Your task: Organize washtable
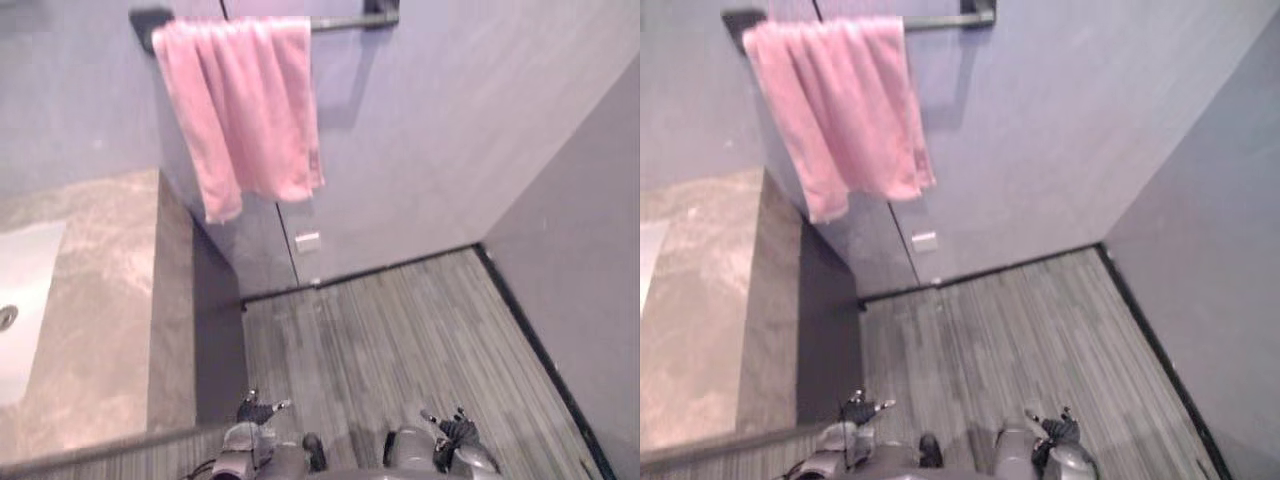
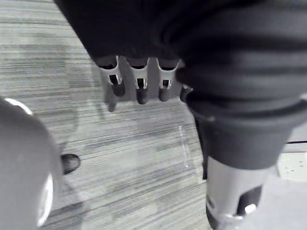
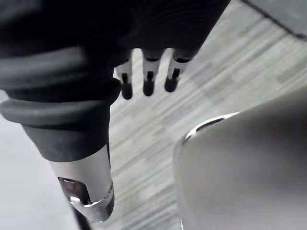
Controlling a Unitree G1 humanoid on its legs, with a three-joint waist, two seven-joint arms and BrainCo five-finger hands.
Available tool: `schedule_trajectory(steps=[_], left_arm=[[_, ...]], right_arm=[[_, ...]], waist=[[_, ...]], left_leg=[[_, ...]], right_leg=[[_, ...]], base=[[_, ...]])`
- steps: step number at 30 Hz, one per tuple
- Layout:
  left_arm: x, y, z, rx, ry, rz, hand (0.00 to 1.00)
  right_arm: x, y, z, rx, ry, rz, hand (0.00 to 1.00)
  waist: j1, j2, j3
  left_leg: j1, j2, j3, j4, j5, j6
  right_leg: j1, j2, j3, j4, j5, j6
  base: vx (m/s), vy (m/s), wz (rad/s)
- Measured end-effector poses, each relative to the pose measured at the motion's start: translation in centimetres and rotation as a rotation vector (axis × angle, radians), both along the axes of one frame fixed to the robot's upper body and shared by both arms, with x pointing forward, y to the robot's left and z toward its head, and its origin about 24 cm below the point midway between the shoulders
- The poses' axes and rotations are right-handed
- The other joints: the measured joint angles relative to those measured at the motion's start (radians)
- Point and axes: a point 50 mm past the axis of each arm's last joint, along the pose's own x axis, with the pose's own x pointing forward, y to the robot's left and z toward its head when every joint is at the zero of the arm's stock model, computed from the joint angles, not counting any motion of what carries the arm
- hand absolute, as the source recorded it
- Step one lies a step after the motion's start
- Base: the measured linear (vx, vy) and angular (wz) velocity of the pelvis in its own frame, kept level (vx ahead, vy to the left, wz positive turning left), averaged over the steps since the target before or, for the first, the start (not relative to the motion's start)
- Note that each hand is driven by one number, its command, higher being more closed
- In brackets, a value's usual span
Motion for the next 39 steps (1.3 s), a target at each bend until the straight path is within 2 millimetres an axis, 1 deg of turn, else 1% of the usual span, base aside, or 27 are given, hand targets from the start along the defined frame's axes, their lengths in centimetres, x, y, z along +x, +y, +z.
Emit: schedule_trajectory(steps=[1,2,3,4,5,7,8,10,11,13,14,15,17,18,19,20,21,24,25,28,31,33,34,35,36,37,39], left_arm=[[0.1,0.0,0.0,-0.001,-0.004,0.001,0.0],[0.2,0.0,0.1,-0.001,-0.008,0.001,0.0],[0.2,0.0,0.1,0.0,-0.006,-0.002,0.0],[-0.3,0.3,-0.1,0.013,0.01,-0.019,0.0],[-1.0,-0.7,-0.6,-0.015,0.043,-0.024,0.0],[-0.9,-1.0,-0.5,-0.029,0.04,-0.015,0.0],[-0.9,-1.0,-0.6,-0.041,0.039,0.006,0.0],[-0.4,-1.2,-0.3,-0.06,0.014,0.033,0.0],[-0.1,-1.3,-0.1,-0.072,-0.005,0.056,0.0],[0.1,-1.4,0.1,-0.08,-0.02,0.073,0.0],[0.2,-1.4,0.1,-0.08,-0.026,0.073,0.0],[0.4,-1.4,0.2,-0.079,-0.034,0.073,0.0],[0.5,-1.4,0.3,-0.079,-0.041,0.073,0.0],[0.5,-1.5,0.3,-0.081,-0.041,0.073,0.0],[0.5,-1.5,0.3,-0.082,-0.04,0.073,0.0],[0.5,-1.5,0.3,-0.082,-0.04,0.074,0.0],[0.4,-1.4,0.2,-0.079,-0.035,0.072,0.0],[0.4,-0.8,0.3,-0.064,-0.035,0.072,0.0],[0.4,-0.5,0.3,-0.056,-0.034,0.072,0.0],[0.0,-0.3,0.0,-0.043,-0.01,0.05,0.0],[-0.2,-0.4,-0.1,-0.03,0.006,0.003,0.0],[-0.5,-0.4,-0.3,-0.011,0.028,-0.048,0.0],[-0.6,-0.3,-0.4,-0.007,0.032,-0.053,0.0],[-0.7,0.0,-0.4,0.0,0.04,-0.056,0.0],[-1.0,0.1,-0.6,0.004,0.059,-0.058,0.0],[-1.1,0.0,-0.7,0.002,0.064,-0.064,0.0],[-1.2,-0.6,-0.7,-0.006,0.067,-0.078,0.0]], right_arm=[[0.1,0.0,0.0,0.001,-0.004,-0.004,0.0],[0.1,0.0,0.1,0.0,-0.008,-0.006,0.0],[0.0,-0.1,0.1,-0.001,-0.004,-0.008,0.0],[-0.6,-0.2,-0.2,0.004,0.017,-0.019,0.0],[-0.8,-1.1,-0.2,-0.009,0.025,-0.042,0.0],[-1.2,-1.6,-0.2,-0.013,0.035,-0.072,0.0],[-1.5,-1.7,-0.3,-0.006,0.034,-0.103,0.0],[-2.1,-1.8,-0.3,-0.007,0.039,-0.11,0.0],[-2.3,-1.8,-0.3,-0.007,0.031,-0.115,0.0],[-2.2,-1.6,-0.2,-0.009,0.02,-0.106,0.0],[-2.2,-1.5,-0.2,-0.007,0.015,-0.102,0.0],[-2.2,-1.1,-0.2,0.008,0.009,-0.114,0.0],[-2.2,-0.7,-0.3,0.024,0.007,-0.127,0.0],[-2.2,-0.4,-0.3,0.039,0.002,-0.136,0.0],[-2.2,-0.4,-0.3,0.039,0.003,-0.137,0.0],[-2.2,-0.4,-0.3,0.038,0.005,-0.136,0.0],[-2.4,-0.1,-0.4,0.044,0.013,-0.134,0.0],[-2.8,0.2,-0.6,0.055,0.029,-0.133,0.0],[-2.9,0.7,-0.7,0.065,0.035,-0.132,0.0],[-2.8,1.1,-0.8,0.067,0.039,-0.11,0.0],[-2.8,0.7,-0.9,0.063,0.053,-0.093,0.0],[-3.1,0.7,-1.0,0.067,0.065,-0.087,0.0],[-3.2,0.7,-1.1,0.07,0.072,-0.086,0.0],[-3.2,0.9,-1.2,0.075,0.079,-0.08,0.0],[-3.3,0.7,-1.2,0.071,0.083,-0.084,0.0],[-3.4,0.5,-1.2,0.067,0.086,-0.087,0.0],[-3.6,-0.3,-1.1,0.049,0.094,-0.089,0.0]], waist=[[-0.002,-0.001,-0.001],[-0.005,-0.008,-0.003],[-0.01,-0.016,-0.007],[-0.022,-0.042,-0.018],[-0.017,0.009,-0.019],[-0.005,0.018,-0.018],[-0.005,0.019,-0.017],[-0.001,0.015,-0.014],[0.004,0.011,-0.007],[0.002,0.017,-0.008],[0.004,0.017,-0.009],[0.004,0.014,-0.009],[0.006,0.012,-0.009],[0.006,0.012,-0.011],[0.007,0.013,-0.012],[0.01,0.013,-0.012],[0.014,-0.002,-0.026],[0.027,-0.02,-0.04],[0.033,-0.038,-0.052],[0.027,-0.054,-0.069],[0.028,-0.046,-0.078],[0.022,-0.039,-0.082],[0.018,-0.03,-0.084],[0.01,-0.044,-0.093],[-0.003,-0.039,-0.094],[-0.004,-0.03,-0.095],[0.0,-0.013,-0.097]], left_leg=[[0.011,0.008,-0.011,-0.005,0.0,-0.001],[0.025,0.017,-0.043,-0.012,-0.003,-0.007],[0.03,0.018,-0.059,-0.012,-0.011,-0.022],[0.041,0.008,-0.094,-0.015,-0.042,-0.077],[0.054,0.051,-0.132,-0.035,-0.053,-0.106],[0.056,0.06,-0.147,-0.031,-0.026,-0.15],[0.043,0.069,-0.153,0.021,-0.019,-0.163],[-0.054,0.102,-0.152,0.275,-0.025,-0.19],[-0.141,0.148,-0.139,0.478,-0.027,-0.207],[-0.225,0.217,-0.064,0.634,-0.033,-0.194],[-0.248,0.238,-0.025,0.649,-0.044,-0.173],[-0.267,0.251,0.024,0.618,-0.053,-0.153],[-0.282,0.248,0.053,0.554,-0.055,-0.145],[-0.295,0.212,0.064,0.358,-0.051,-0.15],[-0.294,0.19,0.058,0.248,-0.032,-0.152],[-0.288,0.173,0.048,0.211,0.032,-0.144],[-0.261,0.13,0.063,0.15,0.061,-0.132],[-0.266,0.123,0.078,0.192,0.047,-0.088],[-0.264,0.107,0.079,0.2,0.041,-0.078],[-0.246,0.067,0.097,0.186,0.016,-0.066],[-0.211,0.055,0.119,0.131,0.016,-0.066],[-0.175,0.051,0.099,0.093,0.017,-0.065],[-0.177,0.052,0.087,0.091,0.017,-0.065],[-0.178,0.049,0.079,0.09,0.017,-0.065],[-0.178,0.038,0.057,0.089,0.017,-0.066],[-0.177,0.039,0.048,0.086,0.021,-0.072],[-0.165,0.04,0.005,0.075,0.038,-0.091]], right_leg=[[-0.015,0.019,0.004,-0.066,0.001,0.001],[-0.042,0.051,0.027,-0.232,0.019,0.011],[-0.042,0.067,0.047,-0.332,0.053,0.018],[-0.027,0.082,0.094,-0.5,0.239,0.009],[-0.006,0.114,0.086,-0.495,0.234,-0.023],[-0.007,0.113,0.077,-0.462,0.177,-0.038],[0.011,0.106,0.057,-0.447,0.148,-0.047],[0.066,0.094,0.022,-0.453,0.115,-0.057],[0.104,0.093,-0.004,-0.46,0.097,-0.067],[0.154,0.095,-0.033,-0.455,0.064,-0.069],[0.177,0.093,-0.042,-0.457,0.053,-0.064],[0.196,0.08,-0.058,-0.462,0.045,-0.056],[0.211,0.071,-0.064,-0.47,0.039,-0.046],[0.226,0.051,-0.068,-0.486,0.034,-0.026],[0.227,0.043,-0.063,-0.486,0.024,-0.011],[0.23,0.037,-0.053,-0.487,0.02,0.0],[0.239,0.014,-0.031,-0.522,0.029,0.03],[0.288,0.019,-0.018,-0.653,0.099,0.058],[0.306,0.008,-0.001,-0.688,0.113,0.073],[0.29,-0.022,0.036,-0.688,0.118,0.069],[0.23,-0.029,0.062,-0.604,0.137,0.041],[0.214,-0.023,0.061,-0.57,0.132,0.04],[0.218,-0.013,0.065,-0.601,0.122,0.047],[0.224,0.011,0.073,-0.667,0.137,0.045],[0.247,0.02,0.06,-0.711,0.159,0.058],[0.257,0.025,0.058,-0.728,0.169,0.048],[0.292,0.034,0.054,-0.769,0.182,0.05]], base=[[0.47,-0.175,0.73],[0.23,-0.116,0.7],[0.39,-0.237,1.05],[0.39,-0.233,0.91],[0.46,-0.258,0.77],[0.34,-0.2,0.37],[0.37,-0.267,0.45],[0.26,-0.218,0.58],[0.16,-0.149,0.51],[0.17,-0.09,0.39],[0.17,-0.012,0.42],[0.13,0.042,0.35],[0.11,0.095,0.25],[0.14,0.183,0.15],[0.16,0.21,0.12],[0.2,0.246,0.0],[0.19,0.179,0.0],[0.26,0.215,-0.18],[0.19,0.121,-0.3],[0.19,0.152,-0.27],[0.09,0.113,-0.35],[0.07,0.044,-0.33],[0.04,-0.047,-0.19],[0.02,-0.09,0.01],[0.02,-0.067,0.05],[0.01,-0.033,0.04],[0.0,-0.033,0.0]])
